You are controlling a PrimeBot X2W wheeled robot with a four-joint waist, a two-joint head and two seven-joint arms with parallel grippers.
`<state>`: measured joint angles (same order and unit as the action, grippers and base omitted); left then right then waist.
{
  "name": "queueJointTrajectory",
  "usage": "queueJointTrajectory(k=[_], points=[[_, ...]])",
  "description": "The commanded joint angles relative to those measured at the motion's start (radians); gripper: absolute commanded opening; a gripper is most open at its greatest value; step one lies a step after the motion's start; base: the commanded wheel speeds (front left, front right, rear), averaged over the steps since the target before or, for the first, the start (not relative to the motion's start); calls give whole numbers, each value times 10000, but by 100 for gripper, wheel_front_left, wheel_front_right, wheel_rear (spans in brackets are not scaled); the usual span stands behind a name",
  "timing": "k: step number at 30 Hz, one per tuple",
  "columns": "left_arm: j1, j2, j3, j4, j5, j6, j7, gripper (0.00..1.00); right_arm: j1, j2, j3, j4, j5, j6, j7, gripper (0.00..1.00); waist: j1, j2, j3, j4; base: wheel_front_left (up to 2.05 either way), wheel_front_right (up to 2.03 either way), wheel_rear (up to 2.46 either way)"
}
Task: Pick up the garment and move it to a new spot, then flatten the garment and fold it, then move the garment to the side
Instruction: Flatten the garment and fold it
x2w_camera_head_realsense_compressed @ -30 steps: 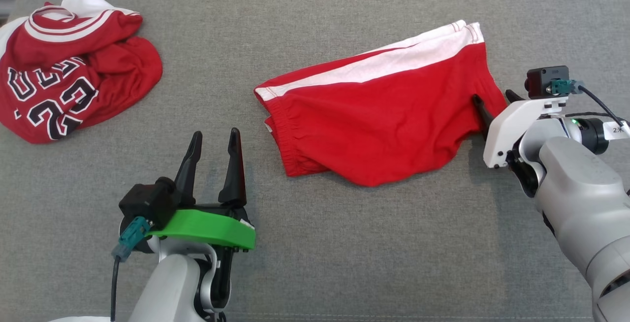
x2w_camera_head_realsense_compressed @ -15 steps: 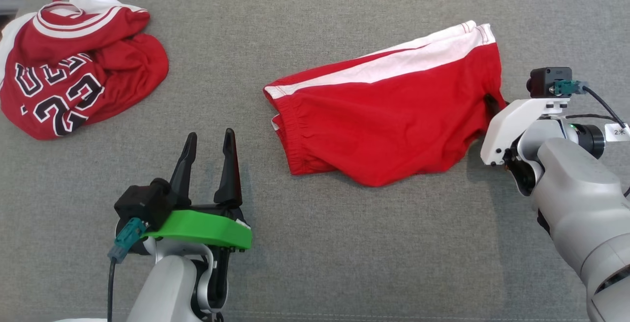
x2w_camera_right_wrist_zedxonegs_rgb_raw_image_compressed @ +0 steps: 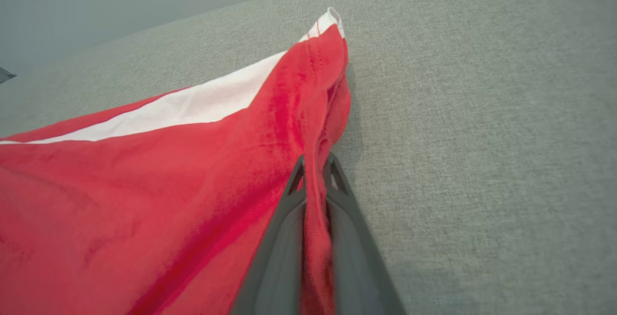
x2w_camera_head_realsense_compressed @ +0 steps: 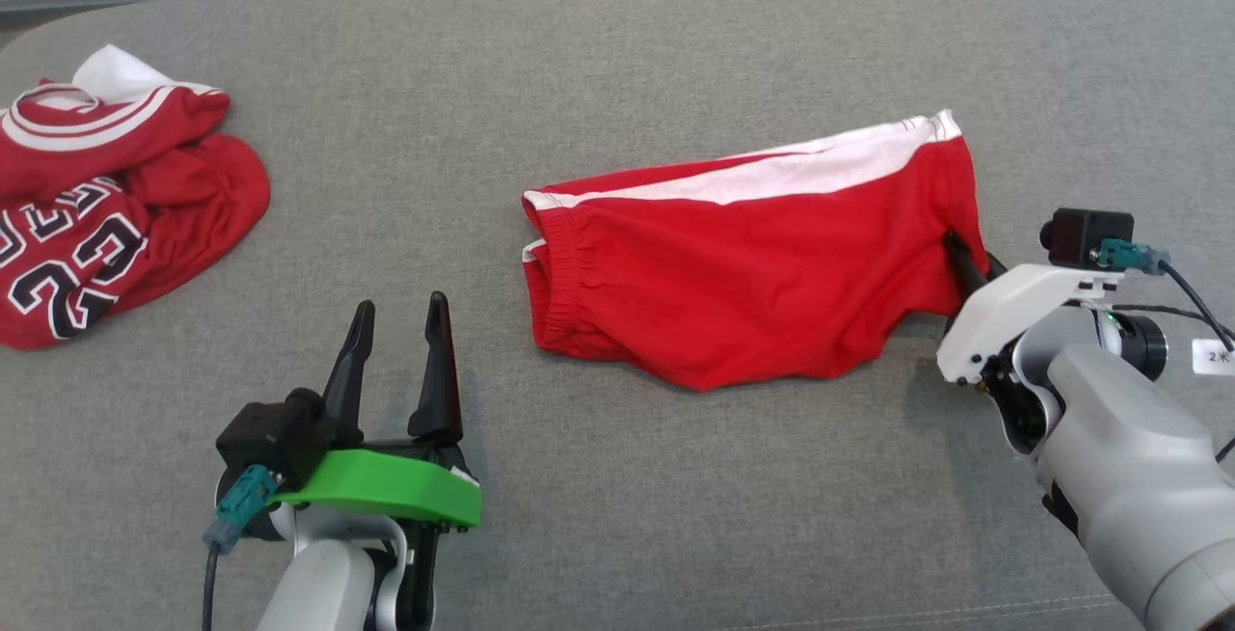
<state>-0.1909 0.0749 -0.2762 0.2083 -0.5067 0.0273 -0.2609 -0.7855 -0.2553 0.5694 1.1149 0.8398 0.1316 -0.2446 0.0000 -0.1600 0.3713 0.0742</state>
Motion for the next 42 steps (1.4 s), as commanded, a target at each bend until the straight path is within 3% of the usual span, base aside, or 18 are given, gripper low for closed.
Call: queueJointTrajectory(k=[1, 9, 27, 32, 42], points=[[219, 68, -2, -67, -1, 35, 17, 100, 323, -119, -36, -95, 78, -17, -95, 0, 0, 0, -408, -427, 0, 0, 0], [637, 269, -76, -514, 38, 179, 215, 100, 1116, -404, -570, -327, 229, -17, -208, 0, 0, 0, -663, -829, 0, 0, 0], [764, 358, -312, -835, 19, 259, 366, 100, 1233, -214, -2754, -552, -1566, -16, -200, 0, 0, 0, -829, -775, 0, 0, 0], [768, 295, -311, -794, -44, 287, 307, 100, 765, 194, -2406, -646, -2447, -16, -199, 0, 0, 0, -880, -729, 0, 0, 0], [712, 176, -374, -702, -161, 267, 180, 100, 160, 1410, -732, -1162, -3476, -14, 220, 0, 0, 0, -1034, -506, 0, 0, 0]])
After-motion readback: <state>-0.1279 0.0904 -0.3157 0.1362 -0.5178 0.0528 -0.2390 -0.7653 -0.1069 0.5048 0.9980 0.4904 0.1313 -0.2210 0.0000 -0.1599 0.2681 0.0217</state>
